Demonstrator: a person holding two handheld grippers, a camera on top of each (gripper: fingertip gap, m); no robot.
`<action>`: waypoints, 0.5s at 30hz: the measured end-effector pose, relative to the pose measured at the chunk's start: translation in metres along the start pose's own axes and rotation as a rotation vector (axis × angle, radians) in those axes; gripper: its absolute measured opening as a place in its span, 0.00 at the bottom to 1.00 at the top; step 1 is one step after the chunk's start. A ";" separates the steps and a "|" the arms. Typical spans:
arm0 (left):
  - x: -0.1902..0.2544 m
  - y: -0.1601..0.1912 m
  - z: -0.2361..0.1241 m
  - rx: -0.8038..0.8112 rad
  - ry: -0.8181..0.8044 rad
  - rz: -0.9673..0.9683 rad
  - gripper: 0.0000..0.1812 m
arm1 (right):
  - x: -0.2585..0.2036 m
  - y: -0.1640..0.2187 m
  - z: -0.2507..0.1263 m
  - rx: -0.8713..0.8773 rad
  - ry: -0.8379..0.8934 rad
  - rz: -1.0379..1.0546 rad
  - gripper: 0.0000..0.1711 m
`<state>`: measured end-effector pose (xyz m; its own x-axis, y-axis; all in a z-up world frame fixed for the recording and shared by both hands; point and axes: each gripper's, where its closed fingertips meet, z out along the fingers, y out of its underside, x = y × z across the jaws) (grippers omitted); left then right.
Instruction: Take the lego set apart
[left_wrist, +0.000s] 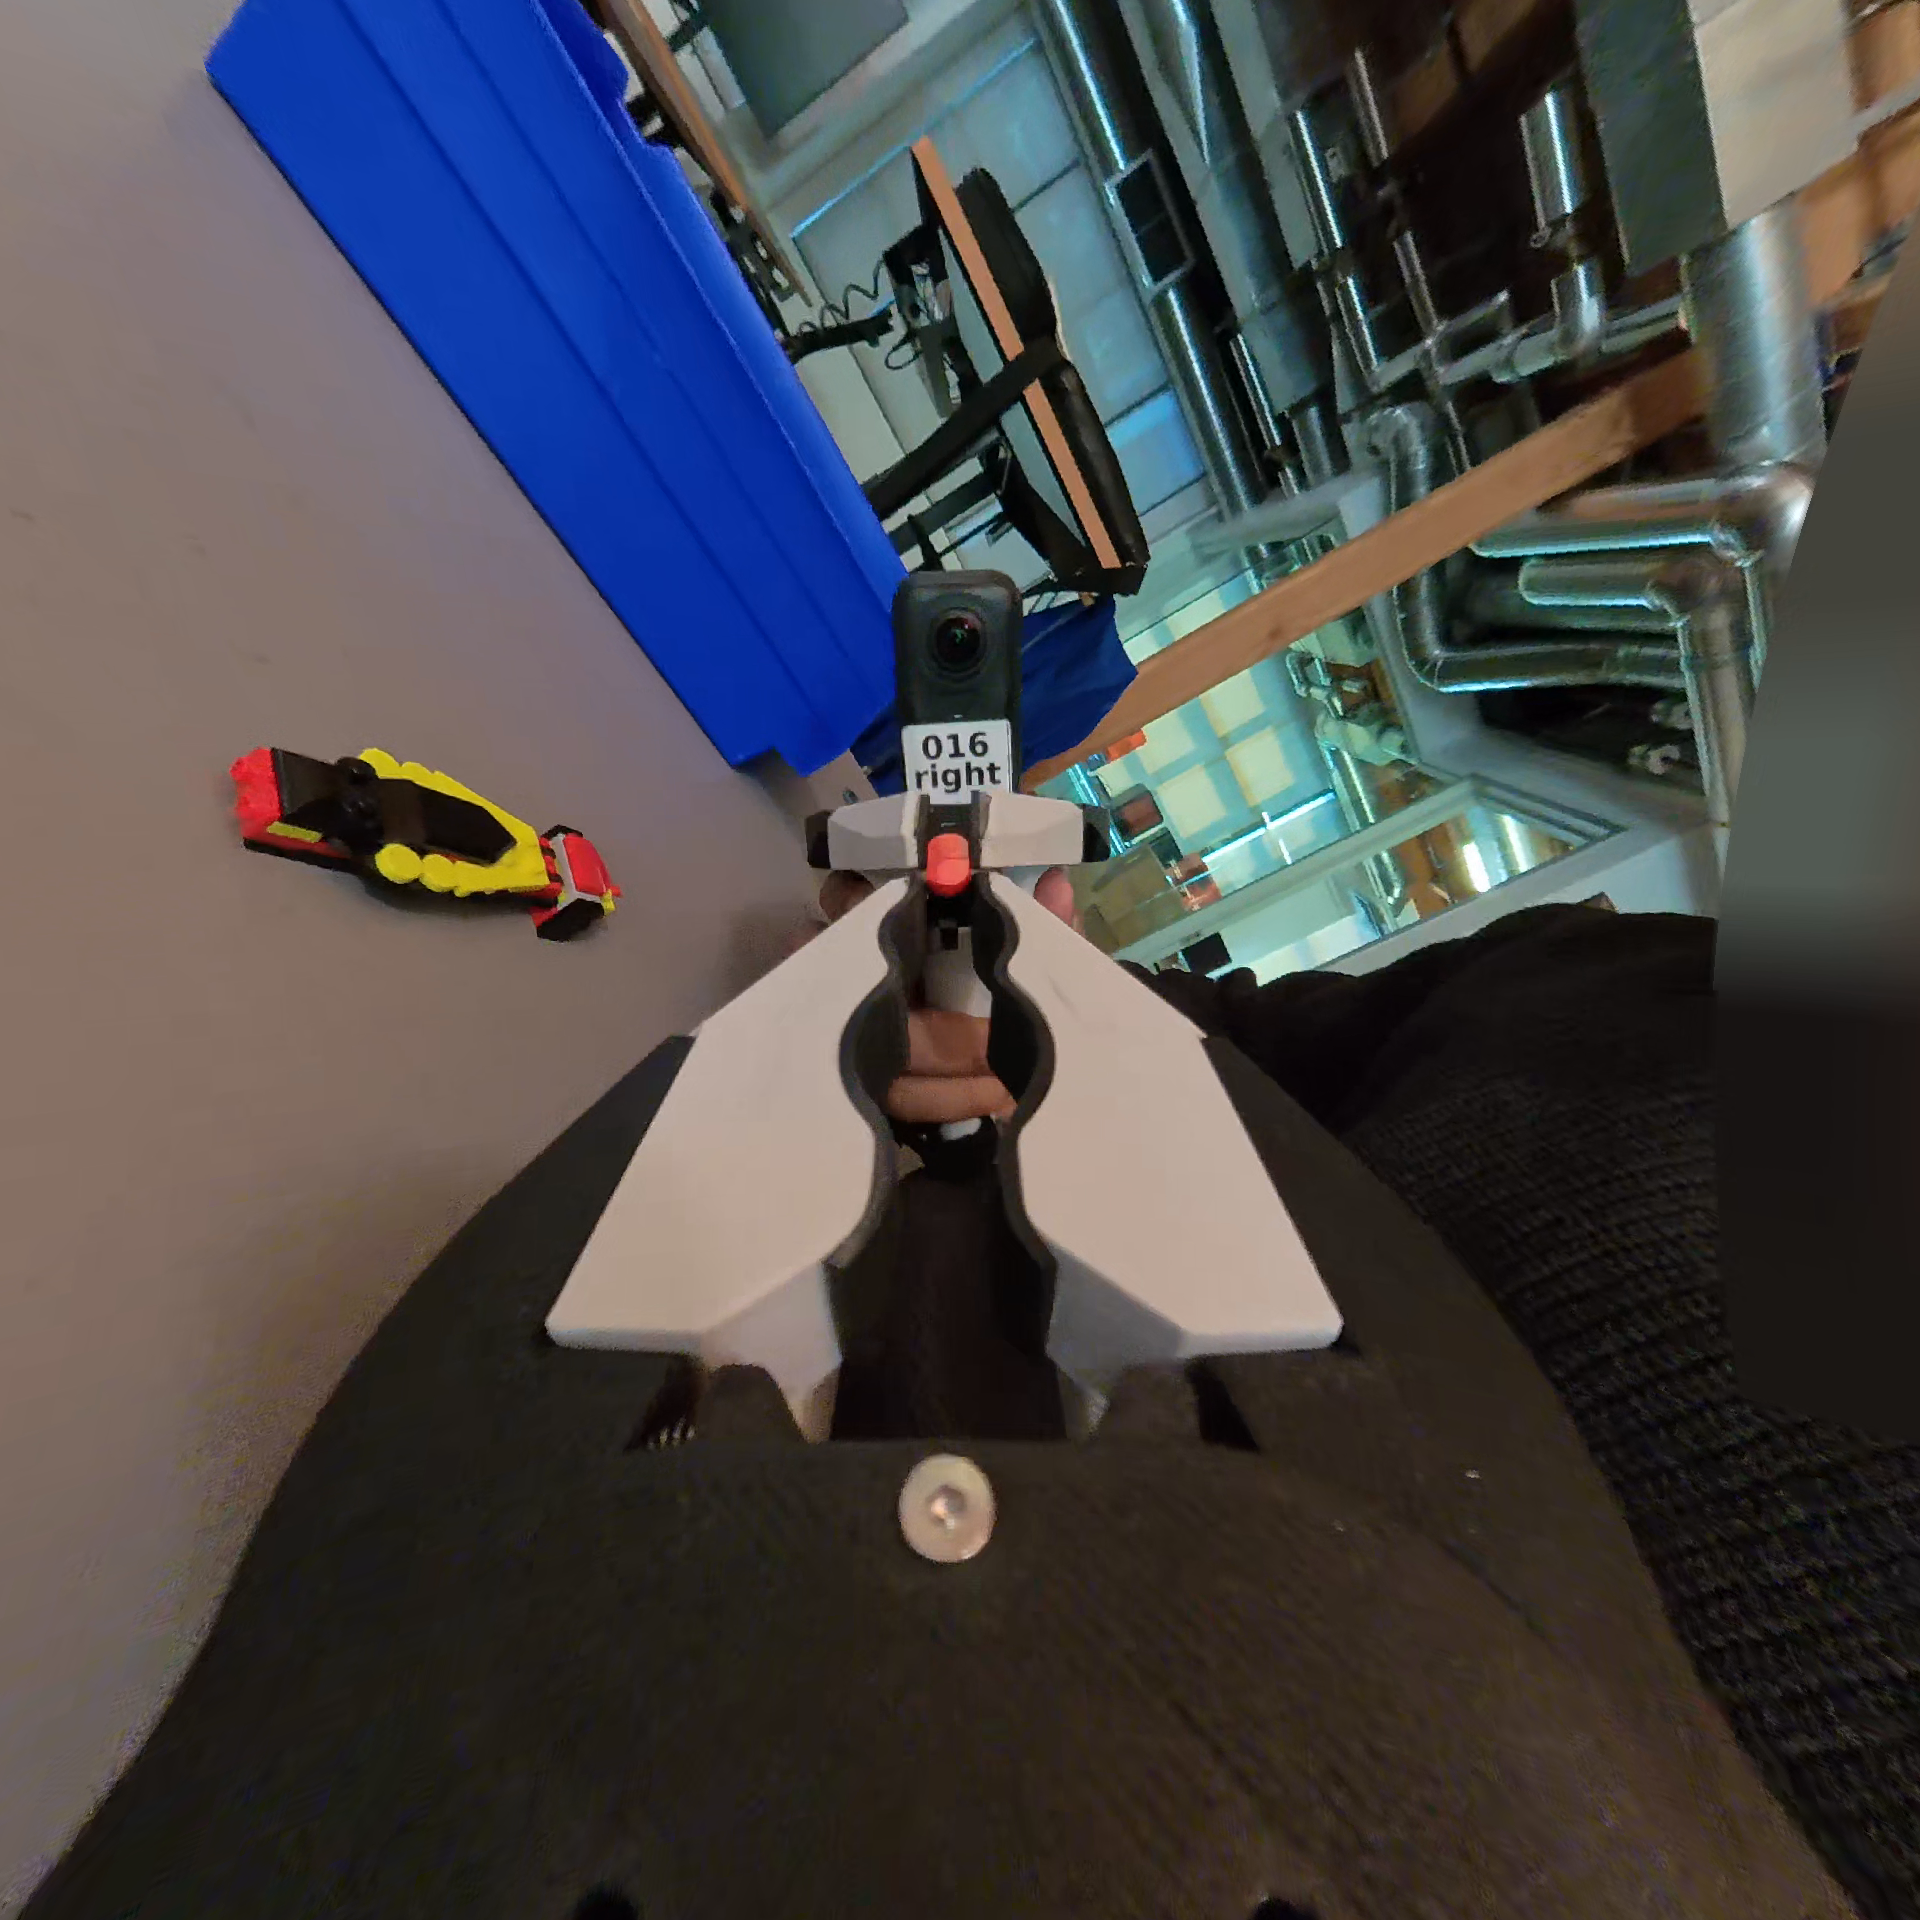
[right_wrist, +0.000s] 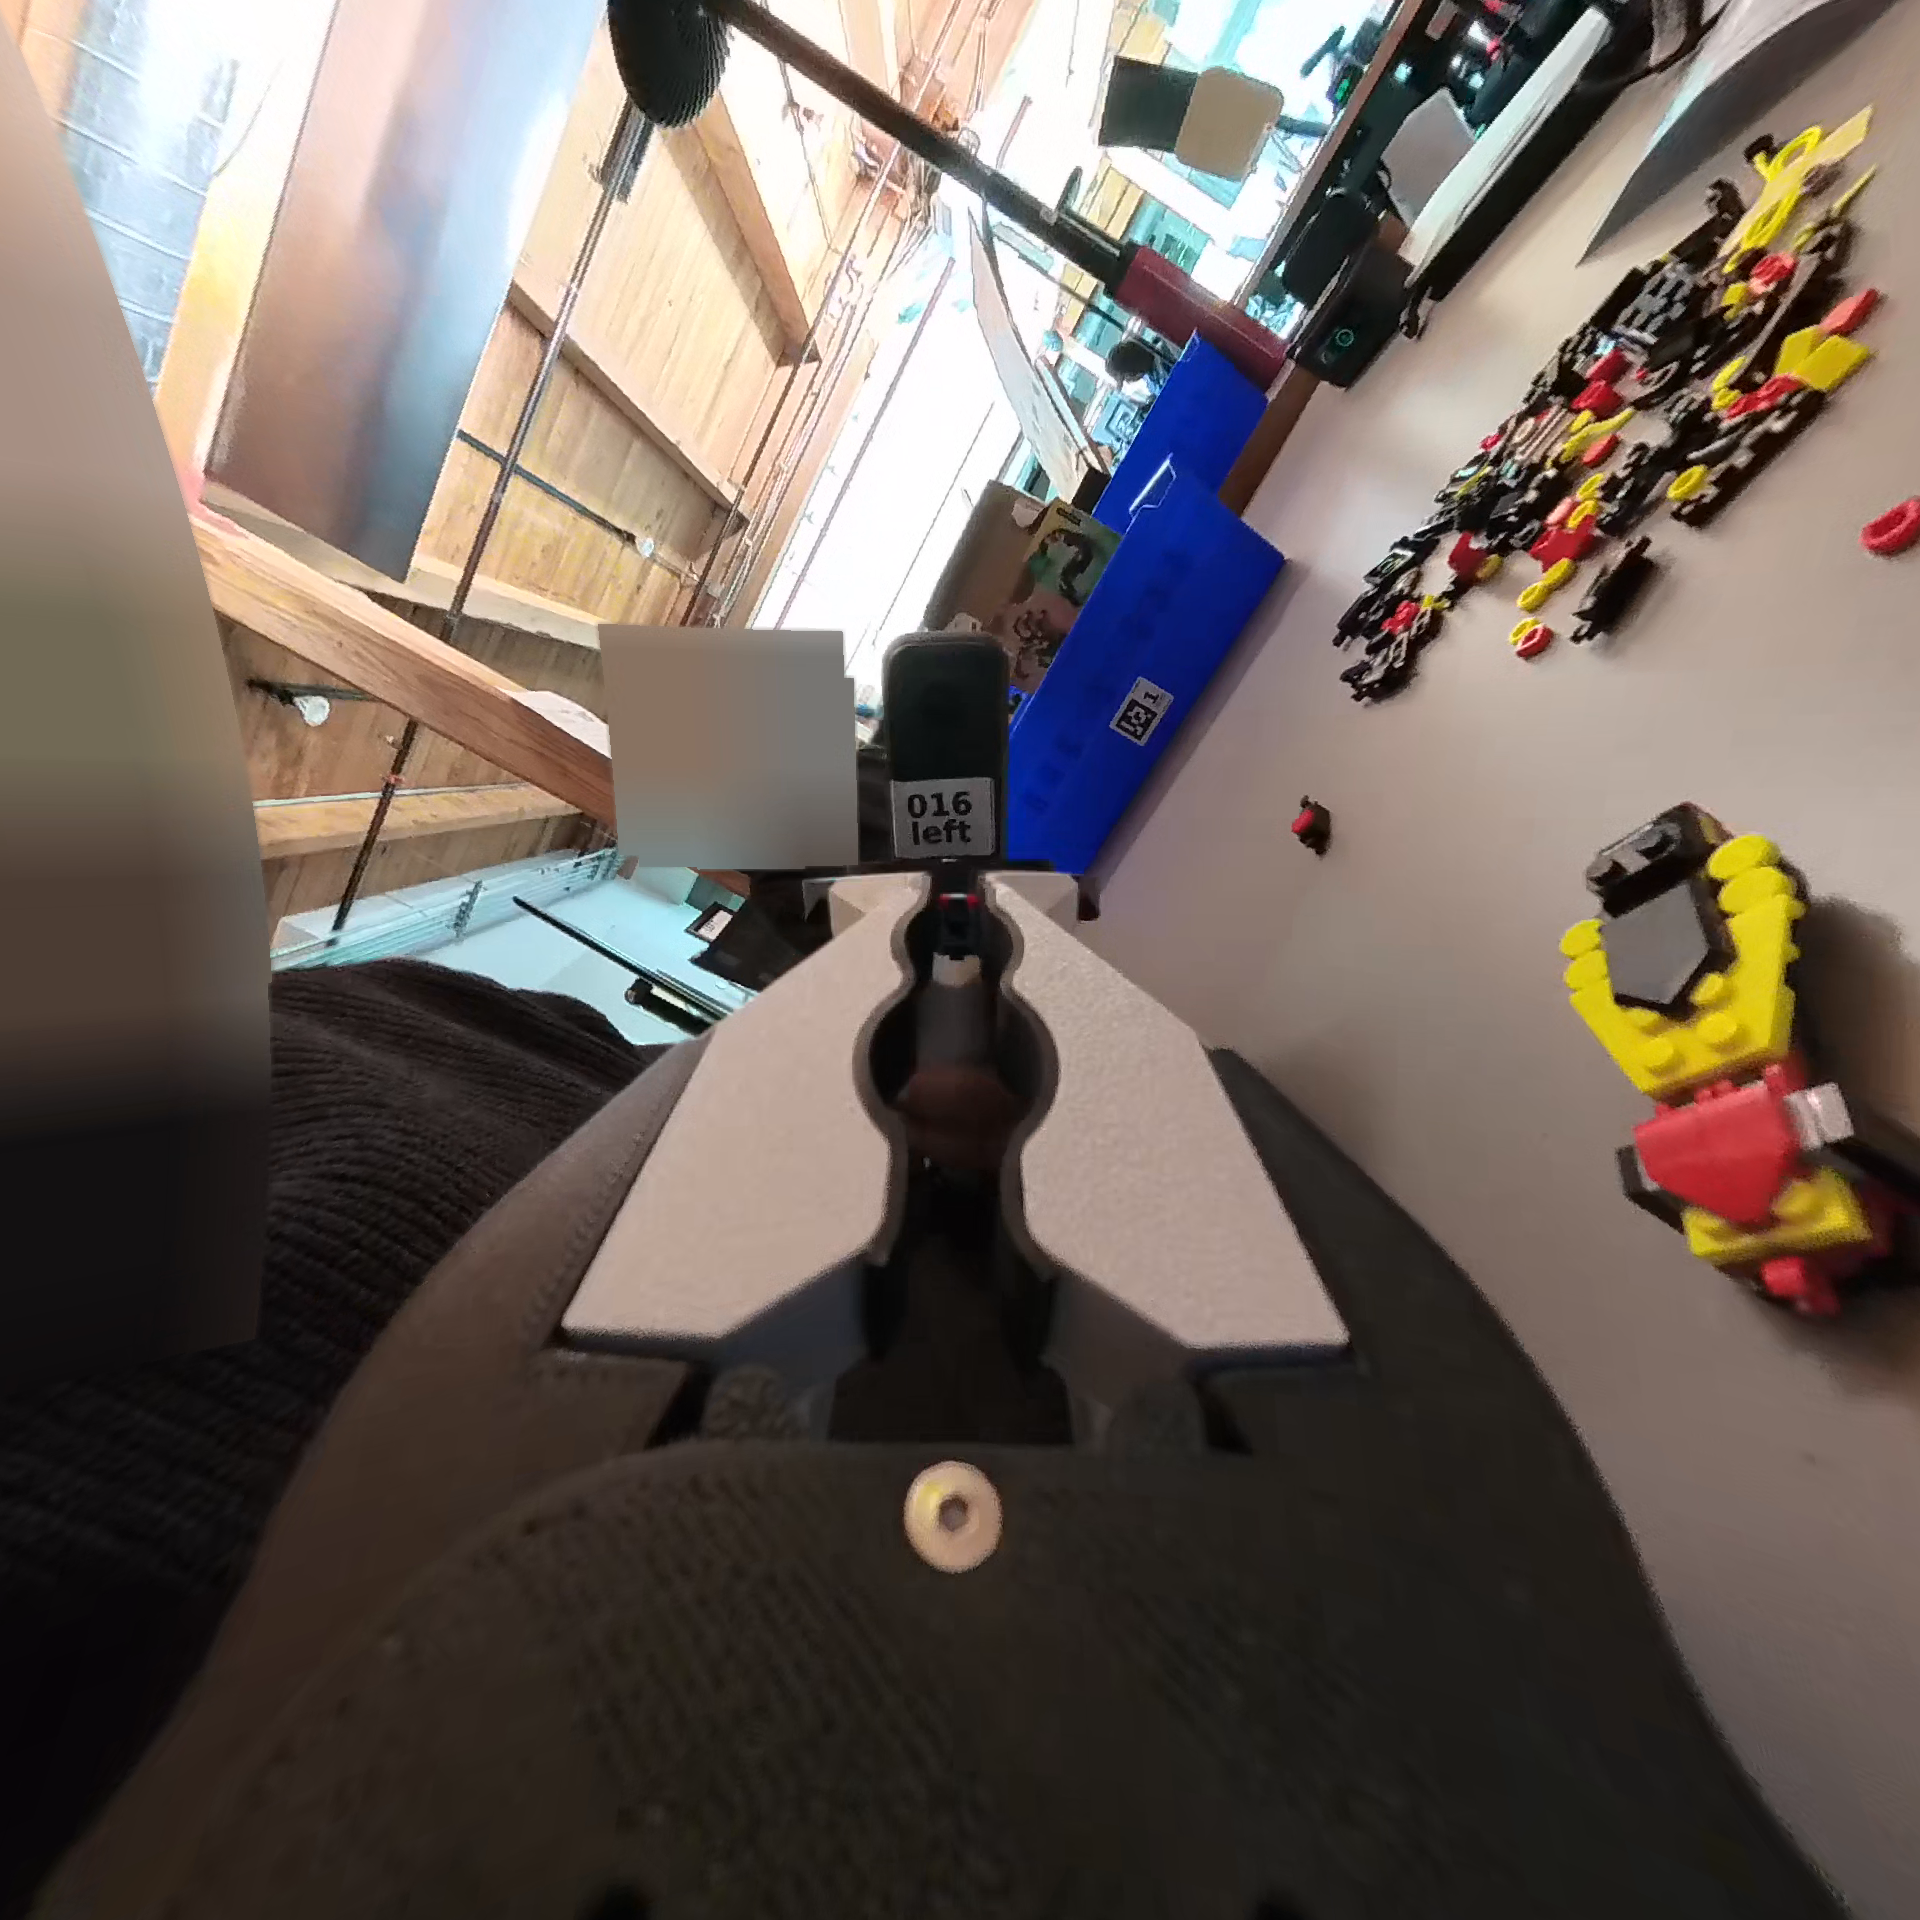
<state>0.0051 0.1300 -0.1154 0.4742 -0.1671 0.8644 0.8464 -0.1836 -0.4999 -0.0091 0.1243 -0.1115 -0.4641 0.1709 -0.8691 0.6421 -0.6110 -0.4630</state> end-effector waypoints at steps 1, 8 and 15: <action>0.000 0.001 0.000 -0.006 0.002 0.001 0.03 | 0.000 -0.001 -0.001 -0.006 0.005 -0.026 0.04; 0.000 0.003 -0.003 -0.037 -0.003 0.029 0.03 | -0.001 -0.002 -0.008 -0.091 0.049 -0.186 0.05; -0.002 0.019 -0.002 -0.150 -0.043 0.131 0.02 | 0.002 0.018 -0.011 -0.258 0.045 -0.219 0.07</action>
<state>0.0199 0.1251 -0.1264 0.5907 -0.1579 0.7913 0.7328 -0.3055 -0.6080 0.0080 0.1219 -0.1237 -0.5844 0.3133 -0.7486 0.6661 -0.3416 -0.6630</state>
